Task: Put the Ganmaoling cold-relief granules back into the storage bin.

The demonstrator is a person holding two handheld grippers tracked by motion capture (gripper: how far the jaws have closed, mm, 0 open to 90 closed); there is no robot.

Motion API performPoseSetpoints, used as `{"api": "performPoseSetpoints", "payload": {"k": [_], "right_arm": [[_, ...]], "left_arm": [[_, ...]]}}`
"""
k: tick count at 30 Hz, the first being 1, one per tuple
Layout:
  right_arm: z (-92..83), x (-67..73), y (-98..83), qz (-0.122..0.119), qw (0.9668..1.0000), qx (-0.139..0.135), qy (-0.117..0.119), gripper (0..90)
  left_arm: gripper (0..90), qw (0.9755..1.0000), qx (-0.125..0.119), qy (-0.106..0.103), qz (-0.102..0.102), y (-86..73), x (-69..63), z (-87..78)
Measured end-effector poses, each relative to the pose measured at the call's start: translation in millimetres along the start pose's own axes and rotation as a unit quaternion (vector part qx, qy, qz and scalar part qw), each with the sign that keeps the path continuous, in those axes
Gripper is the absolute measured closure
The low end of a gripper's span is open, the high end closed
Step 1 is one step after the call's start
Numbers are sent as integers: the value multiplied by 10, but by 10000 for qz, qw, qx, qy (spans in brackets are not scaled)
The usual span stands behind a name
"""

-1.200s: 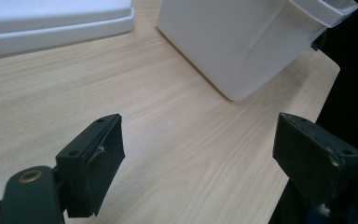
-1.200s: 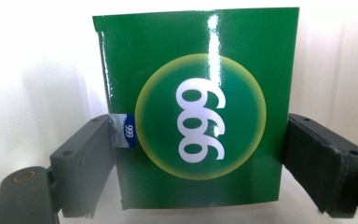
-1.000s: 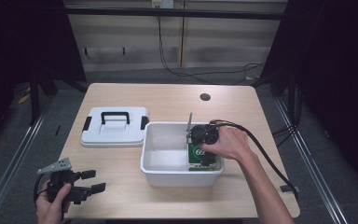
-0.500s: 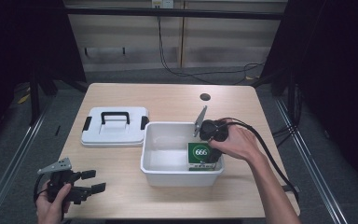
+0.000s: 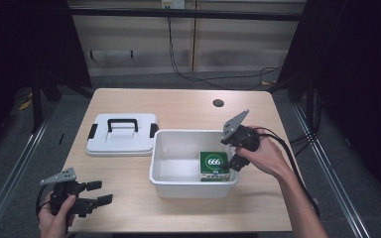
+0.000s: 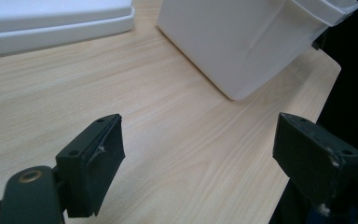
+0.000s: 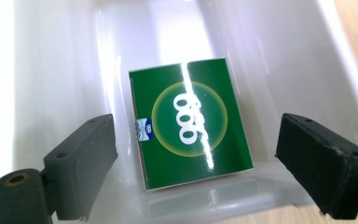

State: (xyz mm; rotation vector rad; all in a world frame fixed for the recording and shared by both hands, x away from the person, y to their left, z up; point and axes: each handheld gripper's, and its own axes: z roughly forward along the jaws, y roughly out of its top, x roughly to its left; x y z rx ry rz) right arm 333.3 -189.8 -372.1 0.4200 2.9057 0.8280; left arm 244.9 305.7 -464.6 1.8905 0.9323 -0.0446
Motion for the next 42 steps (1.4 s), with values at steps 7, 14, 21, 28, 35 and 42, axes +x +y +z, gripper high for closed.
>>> {"api": "performPoseSetpoints", "payload": {"k": [7,14,21,28,35,42], "right_arm": [[-163,25,-112,182,9985,-502,67,117],[-354,63,-248,383,9947,-937,-204,122],[-482,123,-439,658,9884,-1275,-488,129],[-591,220,-660,956,9796,-1546,-855,131],[-614,314,-902,1193,9734,-1630,-1081,134],[-583,418,-1147,1405,9685,-1698,-1163,134]], "left_arm": [[164,10000,3,3,-14,-2,4,-2],[165,10000,12,15,-9,-4,4,-4],[165,10000,12,33,-9,-4,9,-1],[165,10000,7,43,-13,-4,9,-4],[165,10000,8,34,-7,-3,9,-7],[165,10000,13,65,-16,-7,7,-3]]}}
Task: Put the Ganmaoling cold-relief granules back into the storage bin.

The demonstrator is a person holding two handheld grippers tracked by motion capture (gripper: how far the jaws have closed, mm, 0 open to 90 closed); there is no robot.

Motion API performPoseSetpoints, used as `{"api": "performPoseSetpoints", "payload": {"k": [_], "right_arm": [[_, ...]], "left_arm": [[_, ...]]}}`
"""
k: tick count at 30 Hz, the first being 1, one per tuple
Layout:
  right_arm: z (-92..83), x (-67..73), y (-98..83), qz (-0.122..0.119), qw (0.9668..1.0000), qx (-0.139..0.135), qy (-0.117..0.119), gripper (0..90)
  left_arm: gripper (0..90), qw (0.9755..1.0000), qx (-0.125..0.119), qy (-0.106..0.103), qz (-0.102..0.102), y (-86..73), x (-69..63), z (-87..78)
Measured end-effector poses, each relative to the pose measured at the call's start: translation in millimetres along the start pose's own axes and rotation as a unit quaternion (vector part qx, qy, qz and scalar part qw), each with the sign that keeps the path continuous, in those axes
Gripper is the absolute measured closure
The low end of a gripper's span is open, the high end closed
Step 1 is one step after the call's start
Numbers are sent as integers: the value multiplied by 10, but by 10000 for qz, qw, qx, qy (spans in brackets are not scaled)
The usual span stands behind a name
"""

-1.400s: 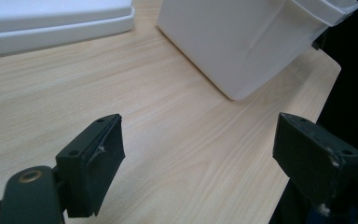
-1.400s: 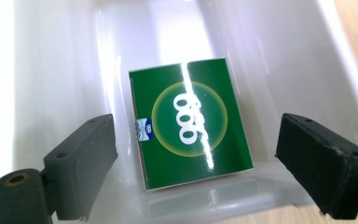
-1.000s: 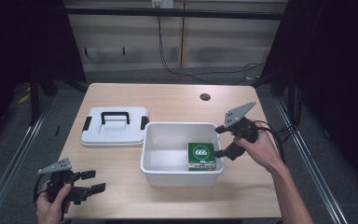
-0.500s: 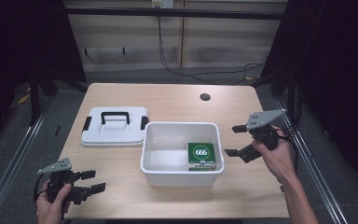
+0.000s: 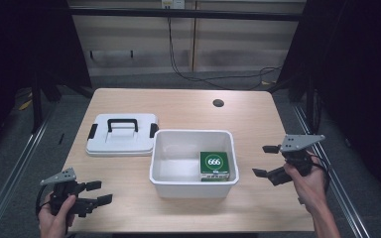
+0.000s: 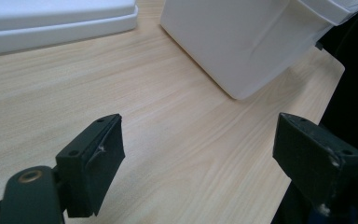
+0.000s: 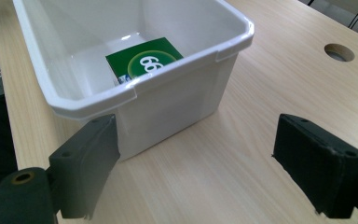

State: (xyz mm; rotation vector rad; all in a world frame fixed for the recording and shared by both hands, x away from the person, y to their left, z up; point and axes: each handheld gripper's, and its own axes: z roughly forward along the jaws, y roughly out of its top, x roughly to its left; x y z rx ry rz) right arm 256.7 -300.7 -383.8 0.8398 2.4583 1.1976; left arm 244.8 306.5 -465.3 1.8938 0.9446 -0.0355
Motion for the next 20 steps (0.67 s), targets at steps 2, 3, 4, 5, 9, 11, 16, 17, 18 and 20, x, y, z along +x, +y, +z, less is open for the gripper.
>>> {"api": "performPoseSetpoints", "payload": {"k": [2,3,4,5,9,11,16,17,18,20], "right_arm": [[-4,10,-66,51,10000,-3,-47,134],[-1,14,-92,78,10000,-6,-51,134],[6,20,-136,98,9999,-12,-51,134],[10,28,-170,127,9999,-8,-50,134],[24,68,-308,204,9997,-82,-132,134],[32,81,-383,268,9993,-137,-215,134],[41,71,-532,422,9985,-162,-322,133],[40,66,-564,461,9982,-190,-324,133],[41,63,-599,505,9979,-198,-350,133],[47,48,-678,588,9971,-170,-443,130]], "left_arm": [[165,10000,7,-5,-7,-3,-1,0],[165,10000,-5,-4,0,-2,-1,-4],[164,10000,-12,-4,0,-1,-2,-4],[165,10000,-8,-10,2,1,-2,-4],[165,10000,4,-10,-4,0,-2,-1],[165,10000,-2,-5,6,-1,-2,-3],[165,10000,-2,-15,5,0,-1,-4],[164,10000,-2,-22,13,2,-1,-5],[165,10000,3,-21,20,3,-2,-5],[165,10000,10,-23,11,2,-2,-1]]}}
